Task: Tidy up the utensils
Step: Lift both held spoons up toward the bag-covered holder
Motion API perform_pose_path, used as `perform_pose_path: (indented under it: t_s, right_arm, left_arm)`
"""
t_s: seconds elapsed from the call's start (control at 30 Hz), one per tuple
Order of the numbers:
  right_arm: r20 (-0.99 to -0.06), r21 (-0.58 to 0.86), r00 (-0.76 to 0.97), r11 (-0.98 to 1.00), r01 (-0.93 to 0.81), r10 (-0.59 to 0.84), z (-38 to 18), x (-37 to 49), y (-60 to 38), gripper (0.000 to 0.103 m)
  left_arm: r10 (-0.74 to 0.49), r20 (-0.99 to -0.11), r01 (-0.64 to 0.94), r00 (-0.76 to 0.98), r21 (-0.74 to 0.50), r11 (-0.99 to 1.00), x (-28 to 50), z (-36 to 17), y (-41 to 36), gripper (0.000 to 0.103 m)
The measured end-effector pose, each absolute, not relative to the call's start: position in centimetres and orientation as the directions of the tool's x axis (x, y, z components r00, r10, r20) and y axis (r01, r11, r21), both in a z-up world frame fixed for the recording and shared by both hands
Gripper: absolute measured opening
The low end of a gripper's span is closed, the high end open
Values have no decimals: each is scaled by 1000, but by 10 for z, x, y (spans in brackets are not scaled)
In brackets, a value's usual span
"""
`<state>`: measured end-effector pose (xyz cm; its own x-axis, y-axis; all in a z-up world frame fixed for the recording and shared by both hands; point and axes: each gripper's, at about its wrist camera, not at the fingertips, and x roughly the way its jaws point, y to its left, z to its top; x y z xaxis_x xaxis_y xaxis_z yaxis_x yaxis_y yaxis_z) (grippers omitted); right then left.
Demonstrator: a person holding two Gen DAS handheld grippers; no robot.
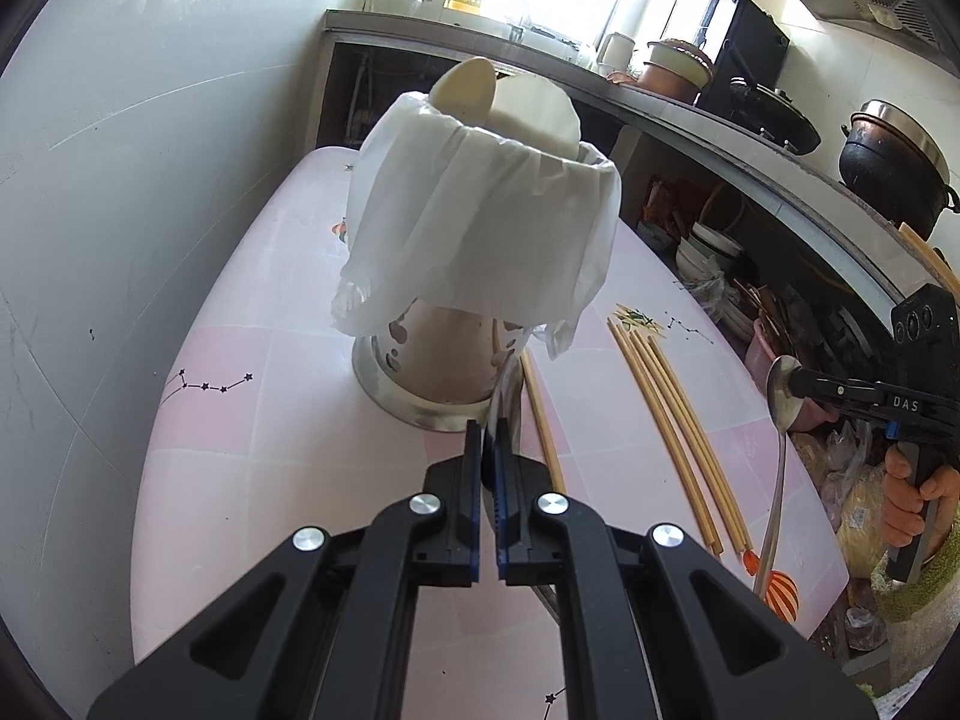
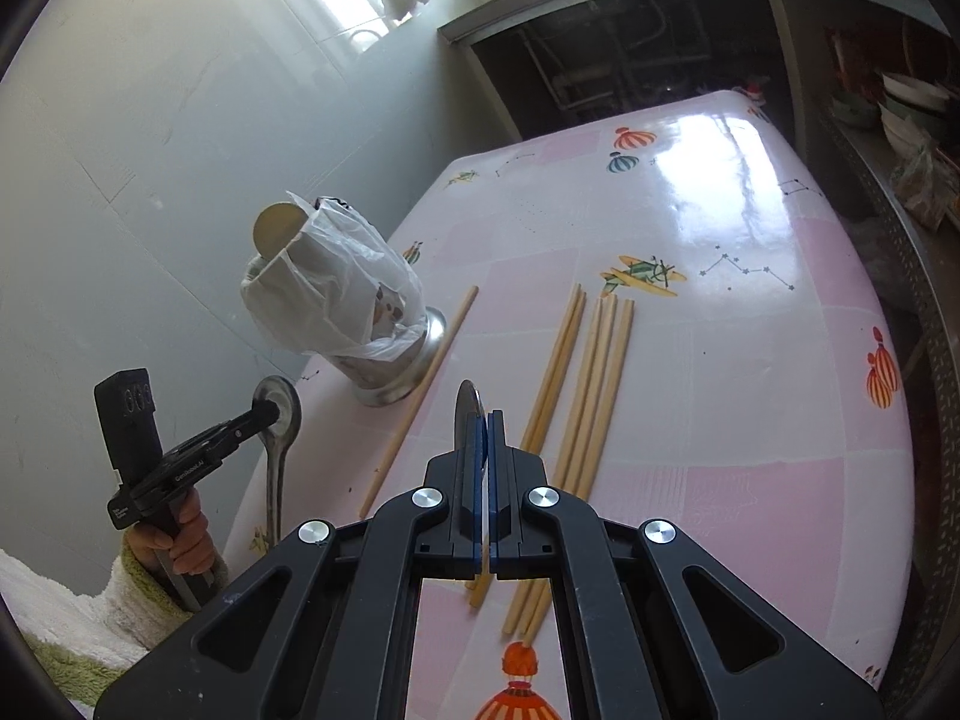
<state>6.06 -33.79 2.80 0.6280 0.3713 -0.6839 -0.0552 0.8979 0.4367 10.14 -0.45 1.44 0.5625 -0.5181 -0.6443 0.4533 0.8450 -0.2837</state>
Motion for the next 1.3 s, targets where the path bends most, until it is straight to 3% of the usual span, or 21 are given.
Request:
perform_pose_path:
  t_s: [0.4,0.73,1.13,1.3]
  right_arm:
    - [-587,521,697,851,-64,412,44,46,-330,0]
    - [-538,531,731,842,-93,420,59,45,-327,0]
    - [-525,541,736,835,-100,428,61,45,-325,0]
    - [-524,539,734,835,-106,432,63,45,-324,0]
  left_arm:
    - [-527,-552,465,647,-262,846,95,66,10,3]
    - [-551,-375,505,745,-223,834,99,150,12,3]
    - [-476,-186,463,860,-109,880,128,214,-3,3]
    - [-431,-160,423,888,-79,903,158,214,-13,3]
